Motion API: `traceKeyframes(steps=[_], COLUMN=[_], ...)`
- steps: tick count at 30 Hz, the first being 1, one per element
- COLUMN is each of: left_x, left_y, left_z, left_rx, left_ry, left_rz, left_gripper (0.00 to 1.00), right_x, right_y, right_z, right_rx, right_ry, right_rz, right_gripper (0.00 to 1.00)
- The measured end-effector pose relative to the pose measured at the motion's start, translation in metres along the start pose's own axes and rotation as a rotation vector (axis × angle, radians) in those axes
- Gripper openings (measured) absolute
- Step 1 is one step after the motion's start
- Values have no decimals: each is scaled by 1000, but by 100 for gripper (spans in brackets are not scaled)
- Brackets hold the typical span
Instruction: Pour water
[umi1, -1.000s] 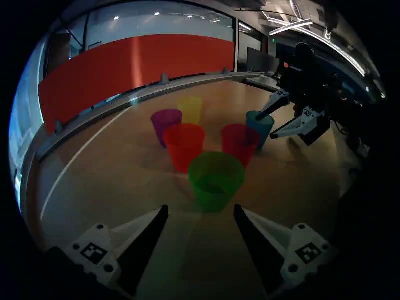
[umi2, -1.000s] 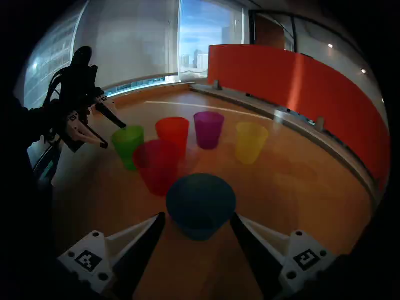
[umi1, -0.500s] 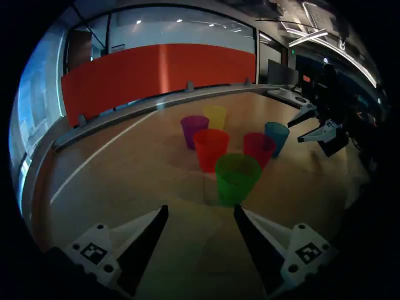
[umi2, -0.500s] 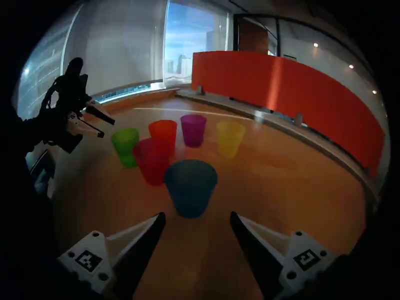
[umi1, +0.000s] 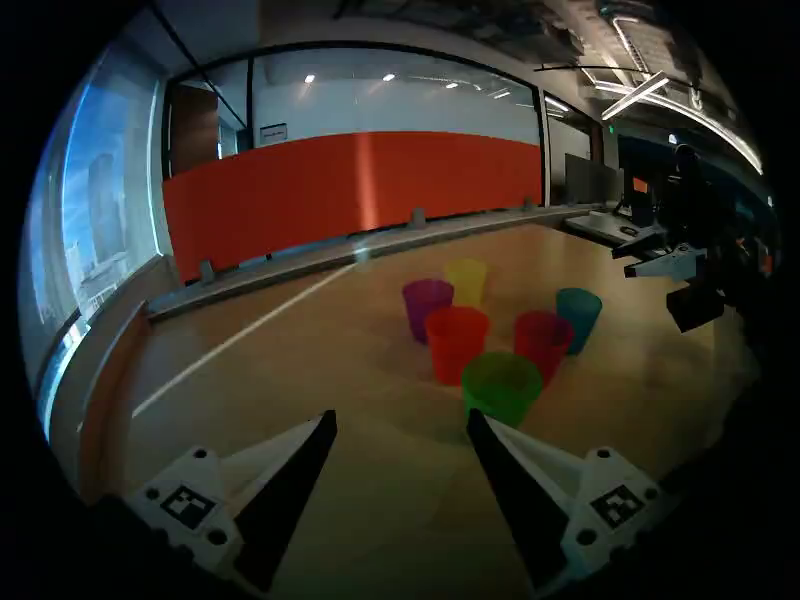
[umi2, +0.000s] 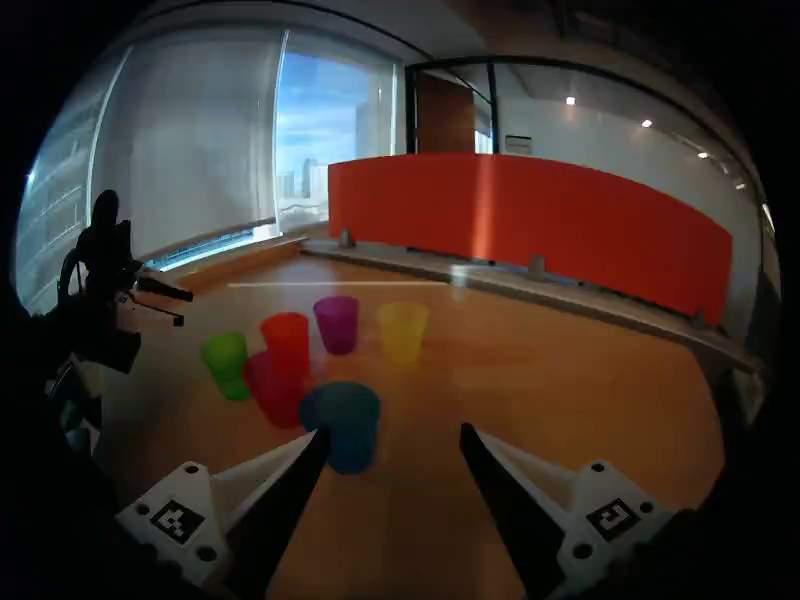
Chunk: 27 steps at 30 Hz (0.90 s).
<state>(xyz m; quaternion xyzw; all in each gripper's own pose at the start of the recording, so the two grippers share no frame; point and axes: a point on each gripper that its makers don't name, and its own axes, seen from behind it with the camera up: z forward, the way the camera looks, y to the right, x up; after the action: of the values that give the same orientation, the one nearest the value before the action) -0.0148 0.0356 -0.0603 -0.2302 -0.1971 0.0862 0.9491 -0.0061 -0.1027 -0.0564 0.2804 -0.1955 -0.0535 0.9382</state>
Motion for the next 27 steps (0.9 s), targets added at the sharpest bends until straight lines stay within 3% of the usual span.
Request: traceKeyframes(steps=[6, 12, 21, 27], left_x=[28, 41, 60, 62], left_y=[-25, -42, -58, -61], left_z=[-11, -20, -25, -21], left_rx=[106, 189, 273, 298], left_ry=[107, 181, 280, 312], left_rz=[-28, -42, -109, -144], left_gripper=[97, 97, 97, 97], right_x=[17, 23, 41, 51], right_y=[21, 36, 50, 67], right_z=[-5, -6, -15, -25], right_rx=[-110, -197, -330, -441], right_ry=[73, 119, 226, 288], right_rz=[27, 36, 44, 55], right_gripper=[100, 100, 100, 100])
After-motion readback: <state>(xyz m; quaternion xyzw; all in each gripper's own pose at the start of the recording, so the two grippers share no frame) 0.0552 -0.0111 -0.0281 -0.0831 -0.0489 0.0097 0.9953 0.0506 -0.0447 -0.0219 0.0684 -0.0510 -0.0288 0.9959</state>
